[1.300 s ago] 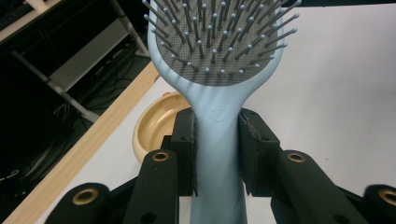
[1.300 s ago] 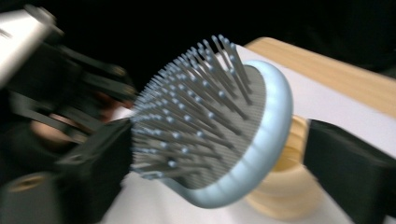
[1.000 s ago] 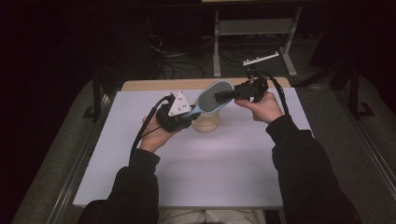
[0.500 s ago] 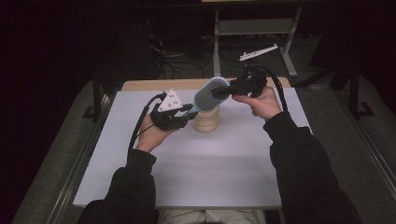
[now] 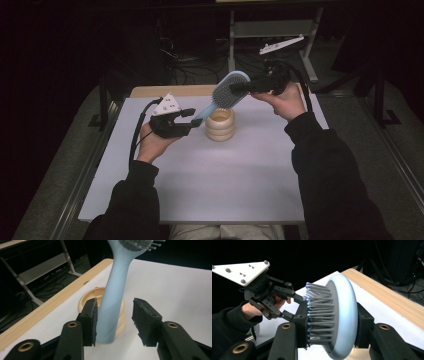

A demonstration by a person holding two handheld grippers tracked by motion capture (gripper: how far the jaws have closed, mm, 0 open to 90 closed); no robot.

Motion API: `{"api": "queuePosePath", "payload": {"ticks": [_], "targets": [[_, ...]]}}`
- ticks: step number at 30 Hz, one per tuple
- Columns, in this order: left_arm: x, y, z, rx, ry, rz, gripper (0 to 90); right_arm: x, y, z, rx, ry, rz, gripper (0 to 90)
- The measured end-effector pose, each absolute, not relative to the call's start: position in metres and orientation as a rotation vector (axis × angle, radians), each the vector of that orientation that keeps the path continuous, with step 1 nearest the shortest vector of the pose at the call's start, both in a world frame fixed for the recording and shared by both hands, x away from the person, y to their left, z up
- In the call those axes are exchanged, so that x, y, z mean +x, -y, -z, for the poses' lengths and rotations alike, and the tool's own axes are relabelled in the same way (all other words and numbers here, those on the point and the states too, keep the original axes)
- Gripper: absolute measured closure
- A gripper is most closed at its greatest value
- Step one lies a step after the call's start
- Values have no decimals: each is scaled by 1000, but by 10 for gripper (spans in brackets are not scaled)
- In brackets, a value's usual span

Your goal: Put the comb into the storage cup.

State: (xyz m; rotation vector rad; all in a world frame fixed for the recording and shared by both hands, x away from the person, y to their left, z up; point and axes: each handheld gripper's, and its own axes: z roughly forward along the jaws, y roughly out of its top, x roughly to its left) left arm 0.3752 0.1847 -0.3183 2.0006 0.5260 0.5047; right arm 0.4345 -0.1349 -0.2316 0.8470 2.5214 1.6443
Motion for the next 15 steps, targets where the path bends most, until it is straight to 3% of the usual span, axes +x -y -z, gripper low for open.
{"api": "queuePosePath", "payload": {"ticks": [4,7,15], "targets": [[375,-192,317,1980,-542,-499,487,434,133,225,836,-2511,-1617,557],[374,-197,316,1949,-548,-504,372,434,131,221,823,-2508,-1585,557],[373,-214,316,1872,-595,-458,201,435,129,206,805,-2489,-1558,557]]}}
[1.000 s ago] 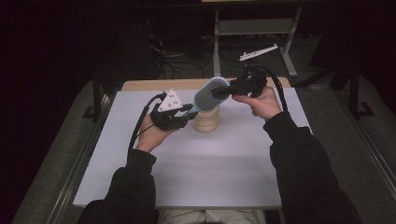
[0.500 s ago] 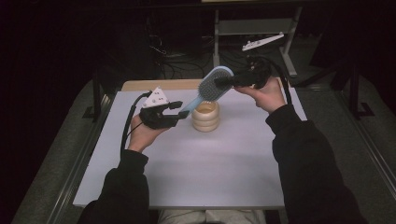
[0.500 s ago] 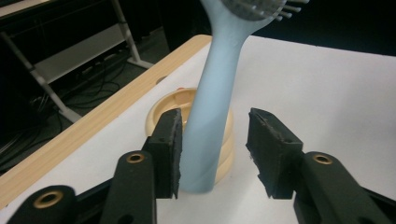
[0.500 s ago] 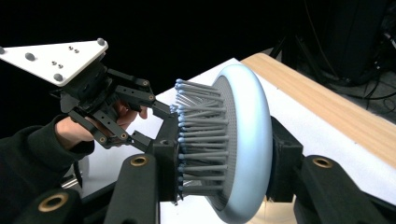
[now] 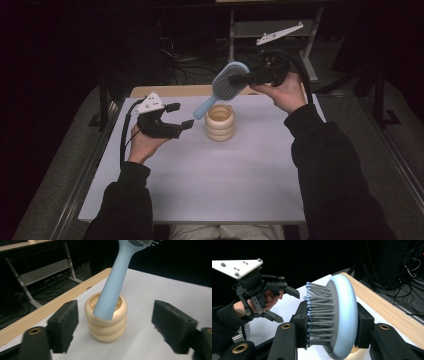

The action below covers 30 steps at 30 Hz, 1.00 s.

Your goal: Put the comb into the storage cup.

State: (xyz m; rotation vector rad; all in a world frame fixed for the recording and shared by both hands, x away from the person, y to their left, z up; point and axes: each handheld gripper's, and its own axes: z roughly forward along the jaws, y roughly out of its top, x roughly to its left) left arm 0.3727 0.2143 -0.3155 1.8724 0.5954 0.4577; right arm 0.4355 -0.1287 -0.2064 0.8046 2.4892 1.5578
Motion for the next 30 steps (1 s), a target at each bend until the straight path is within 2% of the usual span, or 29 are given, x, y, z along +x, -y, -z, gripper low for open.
{"api": "queuePosePath", "payload": {"ticks": [9,13,18,30], "targets": [[374,-237,320,1806,-712,-424,0,440,136,195,821,-2449,-1548,556],[374,-251,323,1764,-740,-398,0,440,139,194,831,-2441,-1539,556],[370,-262,329,1787,-769,-447,0,441,147,193,845,-2428,-1506,555],[362,-288,338,1760,-817,-465,0,441,166,184,878,-2374,-1484,554]]}}
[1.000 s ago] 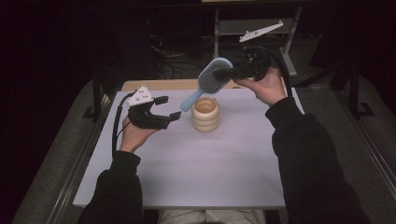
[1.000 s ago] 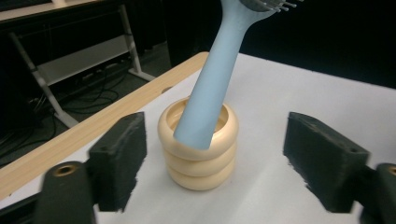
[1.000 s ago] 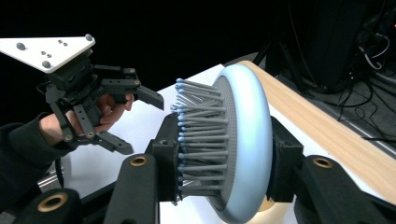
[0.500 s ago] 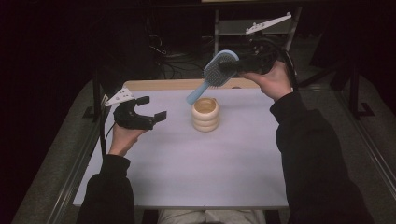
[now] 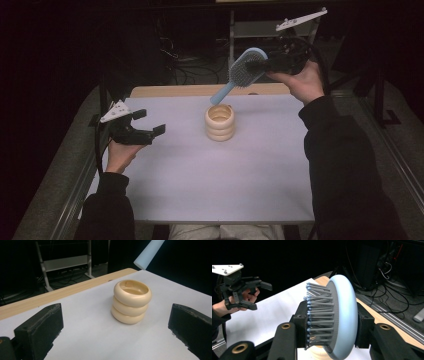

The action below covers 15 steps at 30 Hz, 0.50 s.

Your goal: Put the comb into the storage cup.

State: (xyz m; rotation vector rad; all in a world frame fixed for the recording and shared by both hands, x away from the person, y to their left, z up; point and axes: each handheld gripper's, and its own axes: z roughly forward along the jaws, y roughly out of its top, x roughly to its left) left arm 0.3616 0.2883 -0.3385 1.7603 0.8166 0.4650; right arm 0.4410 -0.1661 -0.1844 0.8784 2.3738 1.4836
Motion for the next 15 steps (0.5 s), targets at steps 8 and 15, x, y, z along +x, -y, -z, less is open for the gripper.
{"api": "queuePosePath", "payload": {"ticks": [8,15], "targets": [[354,-310,349,1751,-866,-482,0,441,178,184,907,-2353,-1450,553],[346,-326,358,1720,-885,-496,0,447,181,192,938,-2355,-1427,552]]}}
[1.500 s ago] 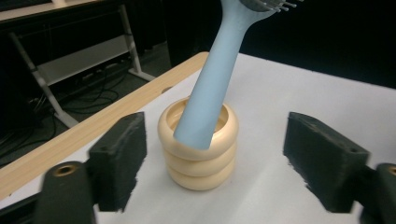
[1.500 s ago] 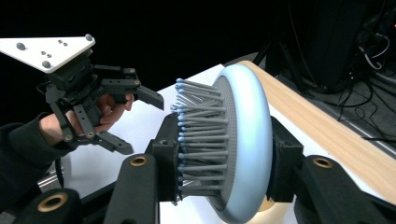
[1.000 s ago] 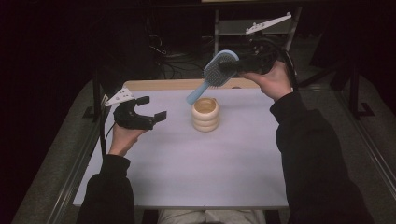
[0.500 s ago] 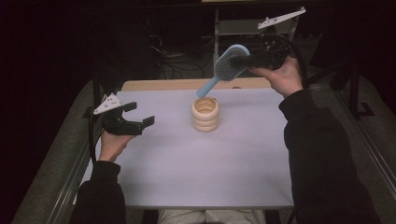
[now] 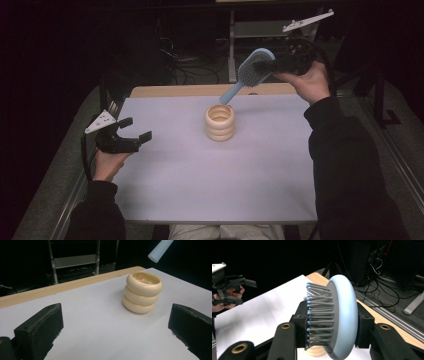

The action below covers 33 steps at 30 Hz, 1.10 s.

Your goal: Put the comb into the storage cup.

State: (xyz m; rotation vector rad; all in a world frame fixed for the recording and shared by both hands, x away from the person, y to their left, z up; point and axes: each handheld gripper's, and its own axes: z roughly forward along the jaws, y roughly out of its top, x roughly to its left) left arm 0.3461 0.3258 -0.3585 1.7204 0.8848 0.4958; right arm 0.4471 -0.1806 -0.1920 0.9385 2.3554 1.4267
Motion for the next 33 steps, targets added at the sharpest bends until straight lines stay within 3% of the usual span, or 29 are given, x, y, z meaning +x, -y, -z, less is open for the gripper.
{"api": "queuePosePath", "payload": {"ticks": [33], "targets": [[327,-353,393,1691,-893,-544,0,472,156,235,985,-2448,-1351,550]]}}
